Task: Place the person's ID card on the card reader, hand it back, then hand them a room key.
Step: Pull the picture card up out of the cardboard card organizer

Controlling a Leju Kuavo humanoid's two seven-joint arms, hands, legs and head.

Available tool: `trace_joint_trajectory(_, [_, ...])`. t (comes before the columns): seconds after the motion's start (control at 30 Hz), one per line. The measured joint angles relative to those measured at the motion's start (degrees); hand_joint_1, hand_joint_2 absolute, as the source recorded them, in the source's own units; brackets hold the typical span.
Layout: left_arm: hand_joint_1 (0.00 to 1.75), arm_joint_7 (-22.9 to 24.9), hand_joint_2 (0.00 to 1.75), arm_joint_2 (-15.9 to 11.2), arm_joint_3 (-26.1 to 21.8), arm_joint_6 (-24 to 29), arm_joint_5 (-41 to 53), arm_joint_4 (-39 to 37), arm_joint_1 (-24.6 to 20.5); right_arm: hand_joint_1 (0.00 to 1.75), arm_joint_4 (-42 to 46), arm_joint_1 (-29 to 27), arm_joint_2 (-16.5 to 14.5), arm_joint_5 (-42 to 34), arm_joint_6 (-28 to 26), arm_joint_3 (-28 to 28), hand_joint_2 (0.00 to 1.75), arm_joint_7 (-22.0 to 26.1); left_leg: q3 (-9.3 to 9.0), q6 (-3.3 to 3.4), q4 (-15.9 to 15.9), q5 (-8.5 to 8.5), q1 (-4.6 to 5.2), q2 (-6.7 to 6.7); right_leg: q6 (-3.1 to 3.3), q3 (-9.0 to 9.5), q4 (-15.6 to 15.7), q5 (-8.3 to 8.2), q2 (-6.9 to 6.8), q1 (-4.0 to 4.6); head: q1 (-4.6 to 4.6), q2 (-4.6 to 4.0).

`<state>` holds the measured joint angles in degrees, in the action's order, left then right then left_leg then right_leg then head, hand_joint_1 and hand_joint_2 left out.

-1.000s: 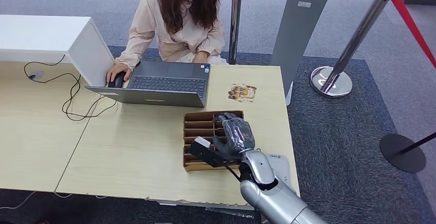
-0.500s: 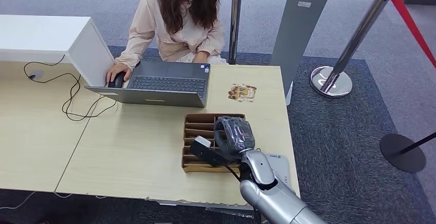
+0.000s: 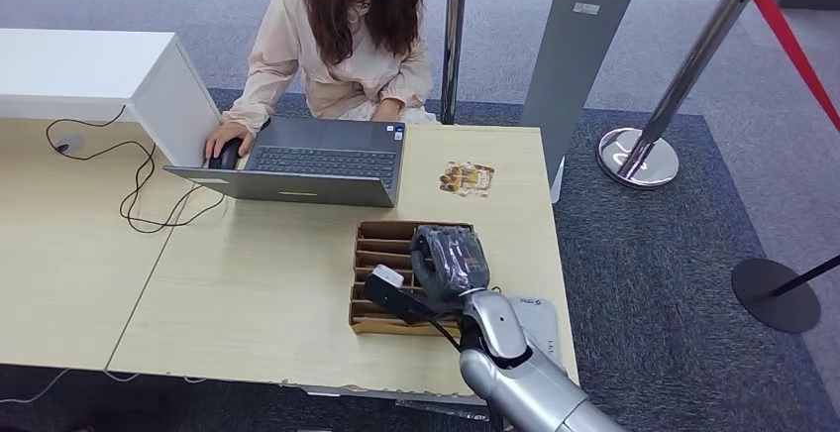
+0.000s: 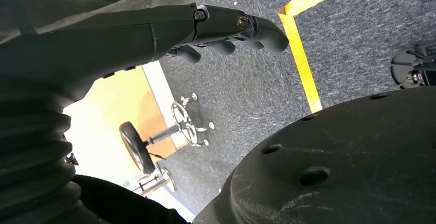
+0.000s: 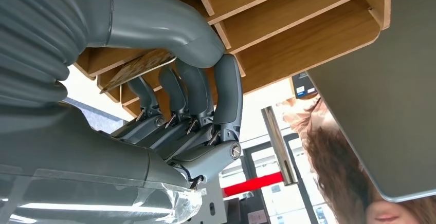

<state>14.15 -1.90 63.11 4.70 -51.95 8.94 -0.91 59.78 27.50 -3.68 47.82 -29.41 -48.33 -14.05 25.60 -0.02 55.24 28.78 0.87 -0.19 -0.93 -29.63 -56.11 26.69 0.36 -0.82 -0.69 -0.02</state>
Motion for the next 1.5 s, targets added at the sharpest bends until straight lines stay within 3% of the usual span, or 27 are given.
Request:
trace_joint_trajectory(0.07, [0.00, -0.04, 0.00, 0.00, 0.00, 0.00, -0.01, 0.00, 0.02, 1.34, -0.09, 0.00, -0.04, 0.00, -0.11, 0.00, 1.75, 0.13, 0.00, 0.00, 0.00, 0.00, 0.00, 0.00, 0.00, 0.00, 0.00, 0.00, 0.00, 0.00, 0.00, 0.01])
trace_joint_trajectory(0.13, [0.00, -0.13, 0.00, 0.00, 0.01, -0.02, -0.02, 0.00, 0.04, 0.88, -0.11, 0.00, -0.12, 0.01, -0.14, 0.00, 1.75, 0.19, 0.00, 0.00, 0.00, 0.00, 0.00, 0.00, 0.00, 0.00, 0.00, 0.00, 0.00, 0.00, 0.01, 0.01])
trace_joint_trajectory(0.2, [0.00, -0.20, 0.00, 0.00, 0.02, -0.07, -0.05, -0.01, 0.06, 0.28, -0.11, 0.00, -0.16, 0.05, -0.11, 0.00, 1.75, 0.20, 0.00, 0.00, 0.00, 0.00, 0.00, 0.00, 0.00, 0.00, 0.00, 0.00, 0.00, 0.00, 0.01, 0.01])
trace_joint_trajectory(0.23, [0.00, -0.21, 0.00, 0.00, 0.02, -0.08, -0.10, -0.02, 0.06, 0.14, -0.11, -0.01, -0.16, 0.10, -0.07, 0.00, 1.75, 0.19, 0.00, 0.00, 0.00, 0.00, 0.00, 0.00, 0.00, 0.00, 0.00, 0.00, 0.00, 0.00, 0.01, 0.01])
trace_joint_trajectory(0.3, [0.00, -0.23, 0.00, 0.00, 0.01, -0.13, -0.26, -0.02, 0.07, 0.00, -0.10, -0.05, -0.15, 0.17, 0.20, 0.00, 1.75, 0.20, 0.00, 0.00, 0.00, 0.00, 0.00, 0.00, 0.00, -0.01, 0.00, 0.00, 0.00, 0.00, 0.01, 0.01])
trace_joint_trajectory(0.77, [0.00, -0.51, 0.00, -0.04, -0.05, -0.44, -0.62, -0.04, 0.17, 0.00, 7.85, -1.64, 0.56, 1.18, 2.85, -0.03, 1.75, -0.24, 0.00, 0.00, 0.00, 0.00, 0.00, 0.01, 0.00, -0.02, 0.00, 0.00, 0.02, 0.00, 0.01, 0.01])
trace_joint_trajectory(1.17, [0.00, -0.51, 0.00, -0.08, -1.12, -0.44, -1.39, -0.07, 0.48, 0.00, 17.52, -4.09, 5.17, 4.32, 4.71, 1.33, 1.75, -3.78, -0.02, 0.01, 0.01, 0.01, 0.03, 0.05, -0.01, -0.03, 0.01, 0.00, 0.05, -0.01, 0.01, 0.00])
trace_joint_trajectory(1.5, [0.00, -0.61, 0.00, -0.07, -1.54, -0.54, -1.45, -0.07, 0.59, 0.11, 18.58, -4.45, 6.20, 4.35, 5.82, 1.55, 1.75, -3.58, -0.01, 0.01, 0.01, 0.01, 0.01, 0.04, 0.00, -0.03, 0.01, 0.00, 0.06, -0.01, 0.00, 0.00])
